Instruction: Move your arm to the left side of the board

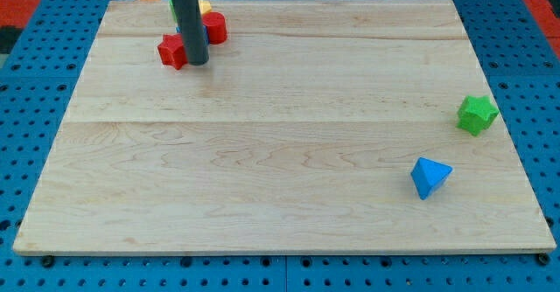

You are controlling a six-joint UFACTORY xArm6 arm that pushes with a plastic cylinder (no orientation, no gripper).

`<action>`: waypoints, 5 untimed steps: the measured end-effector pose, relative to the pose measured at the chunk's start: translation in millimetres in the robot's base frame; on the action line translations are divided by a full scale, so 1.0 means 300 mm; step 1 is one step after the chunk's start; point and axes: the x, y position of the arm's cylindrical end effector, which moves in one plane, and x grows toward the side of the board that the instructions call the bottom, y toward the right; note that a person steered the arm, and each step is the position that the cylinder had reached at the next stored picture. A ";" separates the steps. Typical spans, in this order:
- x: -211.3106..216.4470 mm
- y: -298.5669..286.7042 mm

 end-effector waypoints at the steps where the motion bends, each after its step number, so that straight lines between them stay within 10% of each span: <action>1: -0.005 -0.094; 5: 0.181 -0.325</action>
